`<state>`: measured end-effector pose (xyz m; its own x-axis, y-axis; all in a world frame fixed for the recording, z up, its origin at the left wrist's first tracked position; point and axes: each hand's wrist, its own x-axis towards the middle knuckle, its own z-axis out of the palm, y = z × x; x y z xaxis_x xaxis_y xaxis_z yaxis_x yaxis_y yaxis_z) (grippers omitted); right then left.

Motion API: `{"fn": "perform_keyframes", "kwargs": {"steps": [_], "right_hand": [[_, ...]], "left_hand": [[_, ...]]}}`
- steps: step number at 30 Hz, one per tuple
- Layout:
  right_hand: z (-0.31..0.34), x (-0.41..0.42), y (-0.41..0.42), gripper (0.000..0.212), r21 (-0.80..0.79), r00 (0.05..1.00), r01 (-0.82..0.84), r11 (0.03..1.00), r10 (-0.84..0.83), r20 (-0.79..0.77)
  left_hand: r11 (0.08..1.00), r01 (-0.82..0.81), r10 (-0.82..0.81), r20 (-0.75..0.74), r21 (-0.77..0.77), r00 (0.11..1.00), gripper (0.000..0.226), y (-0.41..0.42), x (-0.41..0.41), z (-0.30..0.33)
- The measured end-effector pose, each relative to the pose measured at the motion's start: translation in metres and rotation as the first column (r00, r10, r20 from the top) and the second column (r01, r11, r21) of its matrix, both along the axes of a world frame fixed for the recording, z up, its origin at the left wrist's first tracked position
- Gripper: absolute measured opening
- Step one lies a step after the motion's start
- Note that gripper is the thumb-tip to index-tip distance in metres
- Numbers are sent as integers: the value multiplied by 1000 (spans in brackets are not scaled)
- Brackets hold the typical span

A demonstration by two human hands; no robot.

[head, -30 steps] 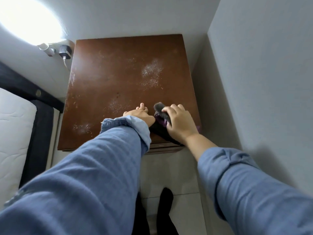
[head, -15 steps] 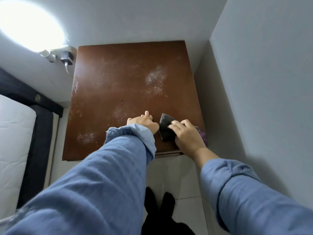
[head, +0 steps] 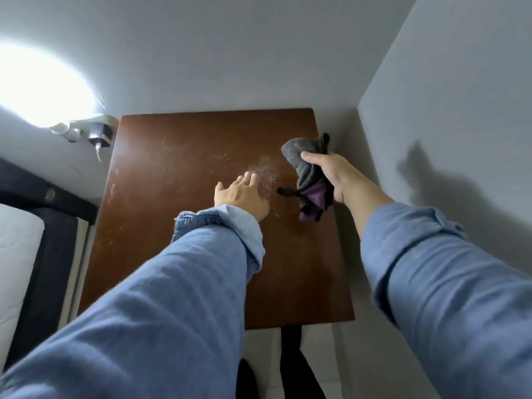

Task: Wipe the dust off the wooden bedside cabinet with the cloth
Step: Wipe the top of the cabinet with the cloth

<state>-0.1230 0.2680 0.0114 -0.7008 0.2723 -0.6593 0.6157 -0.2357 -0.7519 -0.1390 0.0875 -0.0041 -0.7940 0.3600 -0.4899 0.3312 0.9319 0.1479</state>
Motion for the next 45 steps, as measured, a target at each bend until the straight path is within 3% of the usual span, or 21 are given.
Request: {"fn": "perform_keyframes", "kwargs": {"steps": [3,7,11,14,19,23,28,32,38,42,45], "right_hand": [[-9,-53,20,41,322,997,34,946,-9,-80],[-11,-119,47,36,698,958,-117,706,265,-107],[-32,-164,60,37,867,914,-143,477,400,-69],[-71,-181,62,39,880,898,-244,407,438,47],[-94,-180,65,40,826,897,-341,449,418,143],[-98,-109,45,43,809,910,-346,476,380,166],[-102,4,13,37,777,869,-350,523,492,60],[-108,80,-8,52,709,873,-382,593,483,67],[-117,112,-15,57,695,888,-321,643,460,-15],[-114,108,-15,58,643,913,-294,707,407,-30],[-106,108,-15,52,641,905,-329,694,426,3]], "left_hand": [[1000,4,-4,17,-7,1000,70,13,-30,-8],[998,2,2,78,-55,997,66,21,-46,-27],[997,-8,11,38,-72,999,72,22,-37,-40],[996,0,2,31,-91,1000,72,20,-38,-46],[994,15,-12,29,-110,1000,74,17,-41,-51],[989,15,-7,59,-145,998,74,21,-41,-47],[991,-12,19,51,-132,998,72,23,-40,-41],[990,-5,11,41,-138,999,71,21,-36,-44],[993,9,-9,0,-120,1000,73,19,-36,-50],[992,61,-73,-106,-109,992,72,15,-26,-55],[994,100,-106,-245,-38,964,69,11,-2,-51]]}}
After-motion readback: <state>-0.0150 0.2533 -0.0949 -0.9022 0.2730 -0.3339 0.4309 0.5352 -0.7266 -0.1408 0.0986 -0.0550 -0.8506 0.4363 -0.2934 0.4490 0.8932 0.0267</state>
